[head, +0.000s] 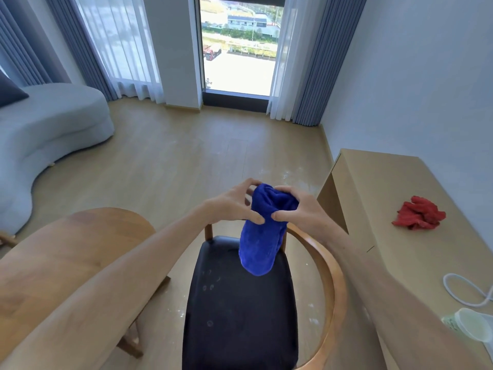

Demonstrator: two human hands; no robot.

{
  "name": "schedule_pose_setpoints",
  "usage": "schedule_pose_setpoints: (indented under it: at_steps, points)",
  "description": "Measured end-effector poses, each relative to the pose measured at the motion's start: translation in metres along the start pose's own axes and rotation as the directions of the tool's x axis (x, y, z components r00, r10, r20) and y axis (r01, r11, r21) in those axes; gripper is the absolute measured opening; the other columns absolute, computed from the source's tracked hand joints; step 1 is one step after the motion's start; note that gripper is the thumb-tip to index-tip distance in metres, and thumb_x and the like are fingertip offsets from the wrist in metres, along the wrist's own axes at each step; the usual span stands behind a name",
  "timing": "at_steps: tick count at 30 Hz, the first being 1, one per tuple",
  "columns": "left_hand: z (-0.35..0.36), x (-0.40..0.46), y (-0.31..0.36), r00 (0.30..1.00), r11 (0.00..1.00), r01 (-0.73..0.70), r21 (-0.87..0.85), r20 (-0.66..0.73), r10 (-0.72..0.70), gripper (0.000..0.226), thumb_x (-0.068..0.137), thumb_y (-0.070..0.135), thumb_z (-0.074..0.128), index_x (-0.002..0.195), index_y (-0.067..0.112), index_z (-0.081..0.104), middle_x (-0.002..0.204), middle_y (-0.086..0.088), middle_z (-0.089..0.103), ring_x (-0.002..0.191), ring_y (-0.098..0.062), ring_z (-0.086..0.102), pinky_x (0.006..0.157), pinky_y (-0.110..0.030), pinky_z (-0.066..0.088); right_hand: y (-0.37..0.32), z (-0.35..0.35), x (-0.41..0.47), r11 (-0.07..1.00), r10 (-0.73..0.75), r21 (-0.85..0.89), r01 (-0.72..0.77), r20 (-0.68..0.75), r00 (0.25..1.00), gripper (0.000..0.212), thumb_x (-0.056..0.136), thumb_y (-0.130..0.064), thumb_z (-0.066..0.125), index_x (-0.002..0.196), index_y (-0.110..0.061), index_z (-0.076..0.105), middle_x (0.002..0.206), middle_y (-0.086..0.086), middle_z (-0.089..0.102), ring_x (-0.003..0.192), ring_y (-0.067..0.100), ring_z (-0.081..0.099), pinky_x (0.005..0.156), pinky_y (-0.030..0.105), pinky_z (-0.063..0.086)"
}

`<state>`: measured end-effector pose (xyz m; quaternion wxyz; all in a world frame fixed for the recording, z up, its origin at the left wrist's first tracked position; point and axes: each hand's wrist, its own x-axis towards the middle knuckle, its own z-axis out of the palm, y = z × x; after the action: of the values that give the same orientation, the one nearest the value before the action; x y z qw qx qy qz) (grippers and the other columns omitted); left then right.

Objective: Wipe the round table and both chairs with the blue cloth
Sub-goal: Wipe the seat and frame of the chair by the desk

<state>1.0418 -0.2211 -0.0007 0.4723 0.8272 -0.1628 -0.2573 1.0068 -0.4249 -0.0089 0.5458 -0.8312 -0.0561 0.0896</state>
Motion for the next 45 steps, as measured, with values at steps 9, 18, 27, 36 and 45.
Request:
schedule_pose_setpoints:
  at_steps: [9, 18, 27, 36, 45]
  points:
    - [0.021, 0.014, -0.040, 0.997, 0.995, -0.067, -0.070, -0.034, 0.064, 0.062, 0.063, 0.018, 0.080, 0.113, 0.038, 0.050, 0.107, 0.012, 0.059, 0.094, -0.002, 0.060, 0.069, -0.010, 0.050, 0.046, 0.018, 0.000, 0.990, 0.094, 0.094, -0.104, 0.105, 0.990, 0.083, 0.064, -0.034, 0.087, 0.132, -0.042, 0.042, 0.123, -0.015, 0.058, 0.109, 0.002, 0.060, 0.089, 0.027, 0.054]
    - [0.051, 0.038, -0.152, 0.997, 0.891, 0.073, -0.448, 0.016, -0.074, 0.056, 0.064, 0.005, 0.074, 0.111, 0.030, 0.055, 0.113, -0.004, 0.061, 0.097, -0.014, 0.063, 0.085, -0.031, 0.055, 0.147, 0.080, 0.013, 0.984, 0.176, -0.016, -0.178, 0.263, 0.949, 0.086, 0.065, -0.028, 0.081, 0.134, -0.045, 0.032, 0.117, -0.018, 0.060, 0.106, 0.008, 0.061, 0.089, 0.038, 0.054]
    - [0.096, 0.058, -0.336, 0.889, 0.870, 0.313, -0.380, -0.206, -0.410, 0.061, 0.081, 0.007, 0.066, 0.125, 0.044, 0.047, 0.129, 0.012, 0.054, 0.110, -0.008, 0.059, 0.075, -0.016, 0.051, 0.276, 0.205, 0.071, 0.840, 0.070, -0.542, -0.038, 0.039, 0.997, 0.073, 0.080, -0.020, 0.067, 0.142, -0.033, 0.030, 0.105, -0.005, 0.059, 0.083, 0.014, 0.059, 0.071, 0.030, 0.051]
    - [0.144, 0.033, -0.446, 0.902, 0.810, 0.398, 0.431, -0.343, -0.261, 0.072, 0.084, 0.019, 0.060, 0.149, 0.016, 0.031, 0.155, -0.005, 0.030, 0.145, -0.021, 0.024, 0.117, -0.034, 0.024, 0.384, 0.318, 0.057, 0.462, 0.073, -0.866, 0.190, 0.251, 0.965, 0.088, 0.057, -0.019, 0.079, 0.140, -0.020, 0.049, 0.134, 0.012, 0.056, 0.108, 0.028, 0.060, 0.085, 0.038, 0.051]
    - [0.162, 0.104, -0.461, 0.989, 0.409, 0.066, 0.910, -0.005, -0.148, 0.114, 0.071, 0.062, 0.062, 0.153, 0.028, -0.009, 0.161, -0.015, -0.014, 0.145, -0.041, -0.017, 0.113, -0.064, -0.007, 0.445, 0.207, 0.077, 0.707, 0.163, -0.689, -0.158, -0.058, 0.985, 0.051, 0.092, -0.024, 0.058, 0.141, -0.017, 0.047, 0.152, 0.009, 0.033, 0.139, 0.027, 0.030, 0.108, 0.042, 0.029]
